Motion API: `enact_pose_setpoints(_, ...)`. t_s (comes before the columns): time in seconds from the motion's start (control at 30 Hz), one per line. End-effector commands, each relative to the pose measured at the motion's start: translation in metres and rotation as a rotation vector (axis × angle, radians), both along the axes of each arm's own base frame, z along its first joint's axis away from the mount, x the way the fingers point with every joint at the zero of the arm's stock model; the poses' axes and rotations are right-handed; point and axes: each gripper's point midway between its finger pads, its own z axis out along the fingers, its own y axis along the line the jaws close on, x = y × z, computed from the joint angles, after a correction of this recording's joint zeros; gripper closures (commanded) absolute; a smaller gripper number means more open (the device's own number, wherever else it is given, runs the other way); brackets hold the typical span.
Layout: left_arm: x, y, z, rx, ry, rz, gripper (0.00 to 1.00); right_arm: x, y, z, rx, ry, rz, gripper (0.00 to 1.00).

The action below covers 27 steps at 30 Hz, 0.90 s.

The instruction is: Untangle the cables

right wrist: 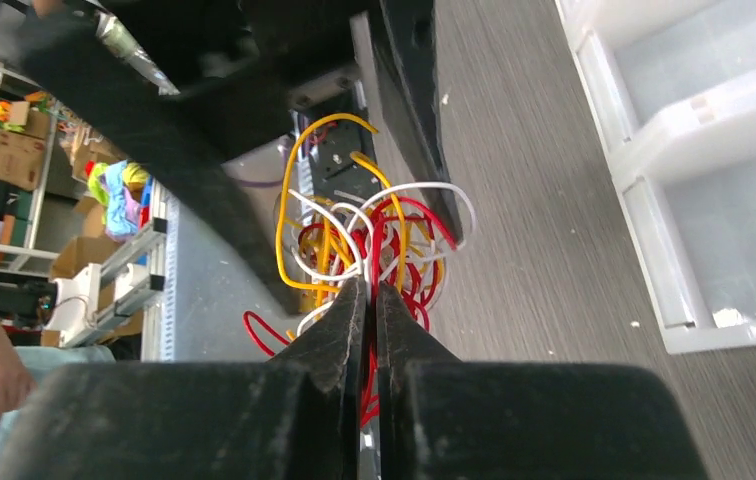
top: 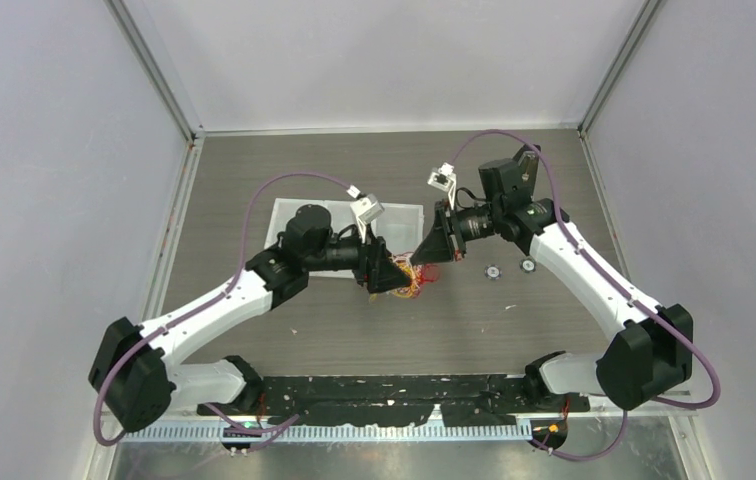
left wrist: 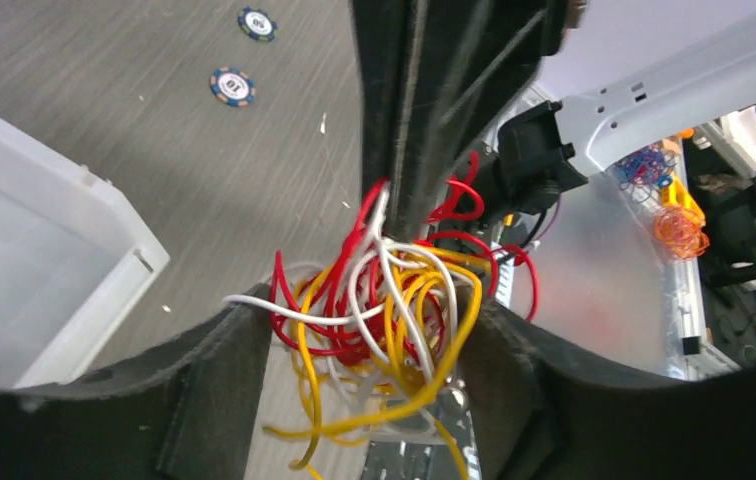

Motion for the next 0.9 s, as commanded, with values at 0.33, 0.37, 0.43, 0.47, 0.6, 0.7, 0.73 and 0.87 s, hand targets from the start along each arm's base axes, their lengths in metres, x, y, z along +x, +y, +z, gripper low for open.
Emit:
enact_pose_setpoints(0.33, 0.021, 0.018, 0.028, -0.221, 0.325, 0.073, 1.0, 0.036, -0.029, 0.029, -0.011, -0.049, -0.218, 0.04)
enact_pose_setpoints(0.37, 0.022, 0.019, 0.028, -0.232, 0.343, 0.084, 1.0, 0.03, -0.031, 0.027, -0.008, -0.058, -0.224, 0.01)
enact_pose_setpoints(0.43, 0.029, 0.018, 0.031, -0.266, 0.387, 0.11, 1.0, 0.021, -0.028, 0.025, 0.011, -0.055, -0.229, 0.0)
enact_pose_setpoints(0.47, 0.033, 0.017, 0.032, -0.289, 0.42, 0.127, 1.0, 0.019, -0.024, 0.025, 0.02, -0.056, -0.227, 0.0)
enact_pose_setpoints(0.6, 0.052, 0.014, 0.032, -0.363, 0.544, 0.213, 1.0, 0.021, -0.013, 0.013, 0.004, -0.058, -0.237, 0.0)
enact_pose_setpoints(0.7, 0.064, 0.012, 0.025, -0.368, 0.631, 0.274, 1.0, 0.033, -0.002, 0.014, -0.028, -0.078, -0.257, 0.0)
enact_pose_setpoints(0.73, 0.066, 0.011, 0.025, -0.373, 0.652, 0.282, 1.0, 0.039, -0.001, 0.018, -0.041, -0.111, -0.272, 0.0)
enact_pose_setpoints(0.87, 0.07, 0.008, 0.024, -0.379, 0.723, 0.296, 1.0, 0.049, 0.011, 0.011, -0.073, -0.185, -0.256, 0.12)
